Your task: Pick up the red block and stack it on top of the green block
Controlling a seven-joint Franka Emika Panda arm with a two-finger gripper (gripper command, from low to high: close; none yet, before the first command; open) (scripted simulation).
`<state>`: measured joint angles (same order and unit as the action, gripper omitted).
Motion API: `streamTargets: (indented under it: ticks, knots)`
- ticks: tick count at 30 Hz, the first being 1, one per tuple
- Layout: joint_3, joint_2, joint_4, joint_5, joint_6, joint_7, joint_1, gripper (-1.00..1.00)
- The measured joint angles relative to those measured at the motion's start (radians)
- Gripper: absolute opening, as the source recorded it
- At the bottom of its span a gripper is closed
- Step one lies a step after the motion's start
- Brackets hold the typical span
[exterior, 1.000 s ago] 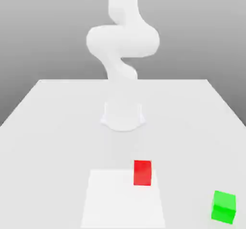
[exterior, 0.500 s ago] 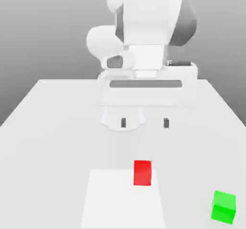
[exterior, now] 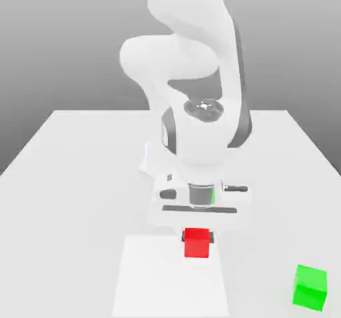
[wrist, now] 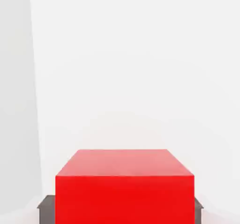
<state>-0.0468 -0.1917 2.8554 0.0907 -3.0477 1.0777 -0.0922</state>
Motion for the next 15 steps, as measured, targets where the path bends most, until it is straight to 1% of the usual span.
streamTargets:
  ticks: [1, 3, 6, 9, 11, 15]
  knots:
    - [0.006, -0.012, -0.002, 0.004, -0.010, 0.003, -0.005, -1.00]
    - [-0.009, 0.024, 0.004, -0.011, 0.020, -0.008, 0.007, -1.00]
    - [-0.032, 0.122, 0.018, -0.062, 0.104, -0.045, 0.016, -1.00]
    - [-0.026, 0.229, 0.033, -0.097, 0.195, -0.070, -0.001, -1.00]
    - [-0.032, 0.239, -0.004, -0.108, 0.242, -0.130, -0.032, -1.00]
    - [-0.058, 0.180, -0.137, -0.105, 0.317, -0.301, -0.098, -1.00]
